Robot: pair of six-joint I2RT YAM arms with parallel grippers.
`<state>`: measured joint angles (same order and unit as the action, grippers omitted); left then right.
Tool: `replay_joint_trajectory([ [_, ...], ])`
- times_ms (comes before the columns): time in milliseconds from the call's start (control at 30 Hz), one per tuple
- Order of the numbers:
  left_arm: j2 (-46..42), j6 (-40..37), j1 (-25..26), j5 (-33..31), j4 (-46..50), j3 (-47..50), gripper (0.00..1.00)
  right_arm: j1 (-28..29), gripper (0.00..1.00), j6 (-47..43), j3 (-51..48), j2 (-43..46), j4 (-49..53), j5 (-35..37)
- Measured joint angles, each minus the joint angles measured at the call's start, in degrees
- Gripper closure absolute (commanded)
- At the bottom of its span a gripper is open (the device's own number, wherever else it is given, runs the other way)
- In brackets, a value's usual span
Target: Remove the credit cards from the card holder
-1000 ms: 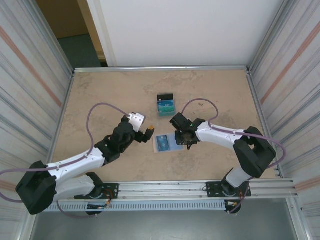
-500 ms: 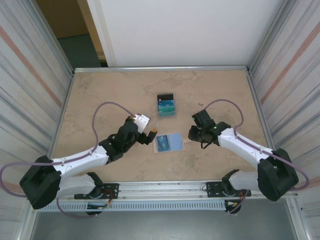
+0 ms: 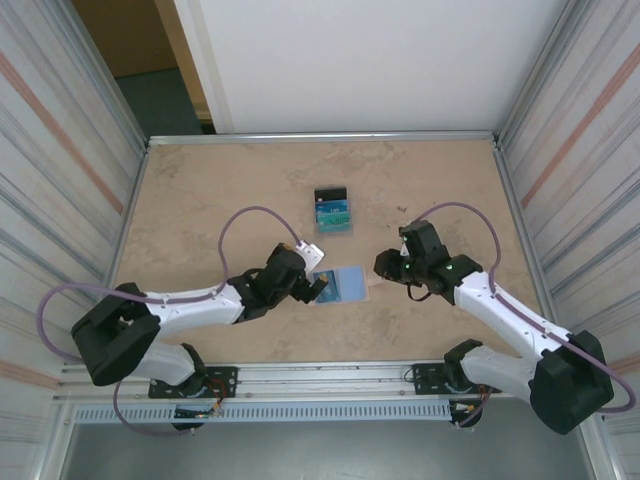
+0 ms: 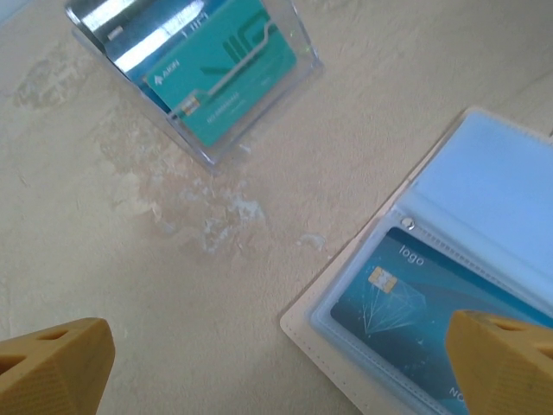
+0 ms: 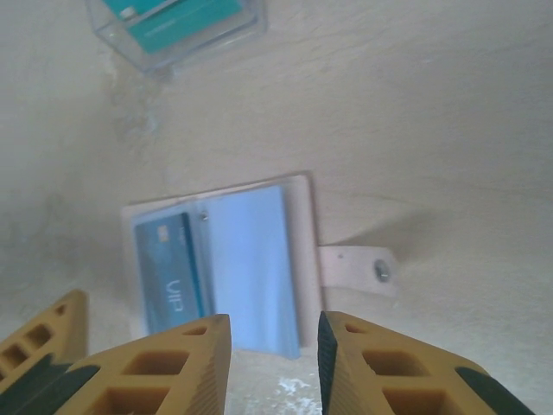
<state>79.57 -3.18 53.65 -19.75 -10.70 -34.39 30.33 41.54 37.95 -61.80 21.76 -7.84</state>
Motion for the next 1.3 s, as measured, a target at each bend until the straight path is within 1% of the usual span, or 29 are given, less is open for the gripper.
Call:
replay_joint_trajectory([
  [133,2.16,0.04,0.0,-0.5,0.0,0.0,0.01,2.69,0.7,-0.02,0.15,-4.57,-3.63,-3.02],
  [267,4.39,0.66,-0.02,-1.4,0.0,0.0,0.01,4.98,0.73,-0.04,2.19,-12.87,-5.35,-5.49],
  [400,5.4,1.97,-0.52,-2.4,0.02,0.0,0.01,6.36,0.74,-0.02,4.39,-19.67,-7.69,-7.82],
  [533,5.4,3.1,-1.33,-3.06,0.11,0.0,0.02,7.26,0.74,0.0,6.25,-23.89,-9.57,-9.55],
  [900,5.73,6.01,-1.57,-4.07,1.66,0.5,0.02,8.85,0.74,0.07,8.68,-29.4,-11.1,-10.23],
  [1133,5.77,9.11,-1.31,-4.35,4.09,1.36,0.01,9.86,0.74,0.2,8.68,-30.88,-11.08,-10.21],
  [1300,7.04,10.45,-0.31,-4.44,4.07,1.42,0.01,10.19,0.75,0.48,8.87,-31.26,-11.13,-10.25],
])
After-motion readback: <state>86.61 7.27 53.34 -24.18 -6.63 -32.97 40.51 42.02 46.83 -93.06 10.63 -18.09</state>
